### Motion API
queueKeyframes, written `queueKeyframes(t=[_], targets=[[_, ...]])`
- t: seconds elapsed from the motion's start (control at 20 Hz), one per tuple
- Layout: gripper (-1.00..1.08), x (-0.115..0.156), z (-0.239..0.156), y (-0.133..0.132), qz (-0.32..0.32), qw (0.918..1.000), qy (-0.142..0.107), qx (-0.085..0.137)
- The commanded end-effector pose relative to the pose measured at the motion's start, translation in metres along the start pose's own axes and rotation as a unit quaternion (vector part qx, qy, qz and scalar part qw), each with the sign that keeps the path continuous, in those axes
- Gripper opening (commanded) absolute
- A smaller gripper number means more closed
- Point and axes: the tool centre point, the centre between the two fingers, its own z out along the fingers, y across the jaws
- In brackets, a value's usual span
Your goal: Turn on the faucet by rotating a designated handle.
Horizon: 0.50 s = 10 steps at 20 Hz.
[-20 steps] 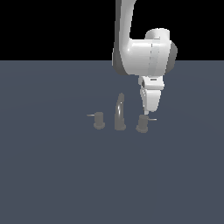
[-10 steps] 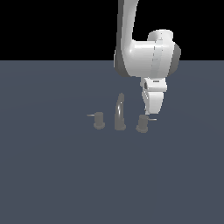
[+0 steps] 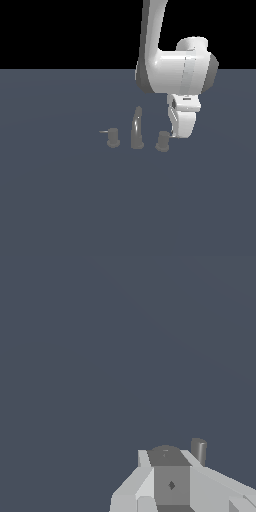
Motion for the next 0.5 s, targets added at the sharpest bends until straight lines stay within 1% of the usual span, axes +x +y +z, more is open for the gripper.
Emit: queueKeyframes(t=[0.0,0.45], targets=[[-1.0,-0.001,0.001,0.007,0.001,1.0,0.0,-0.003],[-1.0,-0.001,0.004,0.04,0.005,0.9999,0.001,-0.009]])
